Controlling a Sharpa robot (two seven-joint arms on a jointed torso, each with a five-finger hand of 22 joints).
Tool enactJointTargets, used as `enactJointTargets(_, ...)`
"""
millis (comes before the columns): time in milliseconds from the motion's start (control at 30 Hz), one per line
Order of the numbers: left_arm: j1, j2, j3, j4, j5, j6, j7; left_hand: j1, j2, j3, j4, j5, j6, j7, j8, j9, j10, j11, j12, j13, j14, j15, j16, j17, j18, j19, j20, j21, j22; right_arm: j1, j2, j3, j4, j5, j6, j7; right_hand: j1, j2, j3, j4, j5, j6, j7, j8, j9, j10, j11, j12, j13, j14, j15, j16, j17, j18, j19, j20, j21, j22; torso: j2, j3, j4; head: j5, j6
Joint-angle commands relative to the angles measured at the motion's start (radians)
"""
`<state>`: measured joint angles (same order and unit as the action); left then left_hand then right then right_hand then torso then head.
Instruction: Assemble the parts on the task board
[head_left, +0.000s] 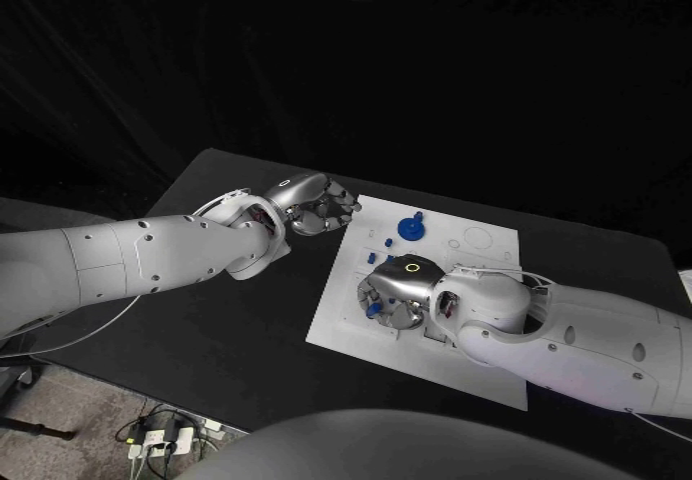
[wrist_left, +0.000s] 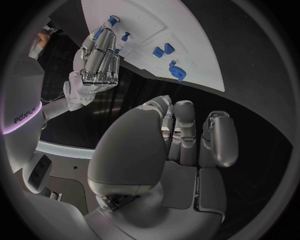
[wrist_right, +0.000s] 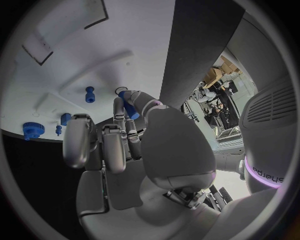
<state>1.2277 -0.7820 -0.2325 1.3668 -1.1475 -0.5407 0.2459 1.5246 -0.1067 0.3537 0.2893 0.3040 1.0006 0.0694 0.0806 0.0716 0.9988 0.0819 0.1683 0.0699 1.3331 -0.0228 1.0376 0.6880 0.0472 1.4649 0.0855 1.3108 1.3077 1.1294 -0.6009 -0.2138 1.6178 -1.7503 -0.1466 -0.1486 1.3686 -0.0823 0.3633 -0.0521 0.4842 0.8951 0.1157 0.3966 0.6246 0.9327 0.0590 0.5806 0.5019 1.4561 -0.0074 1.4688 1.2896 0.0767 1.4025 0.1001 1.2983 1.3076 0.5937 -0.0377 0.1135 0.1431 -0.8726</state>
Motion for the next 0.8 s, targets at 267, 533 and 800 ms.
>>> enactJointTargets(267, 0.0, 0.003, 0.001, -0.001, -0.002, 0.018, -0.003, 0.006, 0.0, 0.005, 0.0, 0.004, 0.001, 0.007, 0.005, 0.001, 0.004, 0.002, -0.006, 0.001, 0.0, 0.005, -0.006, 0.0, 0.008, 0.002, 0.005, -0.003, 0.19, -0.002, -0.004, 0.0, -0.001, -0.006, 0.036, -0.009, -0.003, -0.003, 0.005, 0.0, 0.005, 0.013, 0.007, 0.0, 0.016, 0.007, -0.001, -0.008, -0.002, 0.005, -0.001, 0.001, -0.005, -0.009, 0.0, 0.0, -0.005, 0.175, 0.0, -0.0004, 0.0003, -0.002, 0.0)
enactJointTargets(533, 0.0, 0.005, 0.001, -0.002, -0.002, 0.021, -0.005, 0.007, 0.0, 0.006, -0.001, 0.004, 0.001, 0.007, 0.005, 0.001, 0.004, 0.002, -0.007, 0.001, 0.0, 0.005, -0.006, 0.0, 0.008, 0.002, 0.005, -0.004, 0.19, -0.002, -0.006, 0.0, -0.002, -0.005, 0.053, -0.014, -0.006, -0.005, 0.008, -0.002, 0.0, 0.007, 0.008, -0.01, 0.014, 0.002, 0.0, -0.015, -0.004, -0.004, 0.0, -0.007, -0.023, -0.005, -0.01, 0.001, -0.02, 0.17, 0.0, -0.0002, 0.001, -0.002, 0.0)
enactJointTargets(800, 0.0, 0.006, 0.001, -0.003, -0.002, 0.025, -0.008, 0.008, -0.001, 0.007, -0.001, 0.005, 0.0, 0.008, 0.004, 0.001, 0.003, 0.002, -0.007, 0.001, -0.001, 0.006, -0.007, -0.001, 0.008, 0.002, 0.005, -0.004, 0.19, -0.003, -0.003, 0.0, -0.004, 0.007, 0.065, -0.017, -0.028, -0.016, 0.025, 0.001, -0.065, -0.088, 0.007, -0.117, -0.038, -0.035, 0.012, -0.044, -0.01, -0.019, 0.011, -0.017, -0.046, 0.0, -0.03, 0.008, -0.044, 0.162, 0.0, -0.0002, 0.0013, 0.0, 0.0)
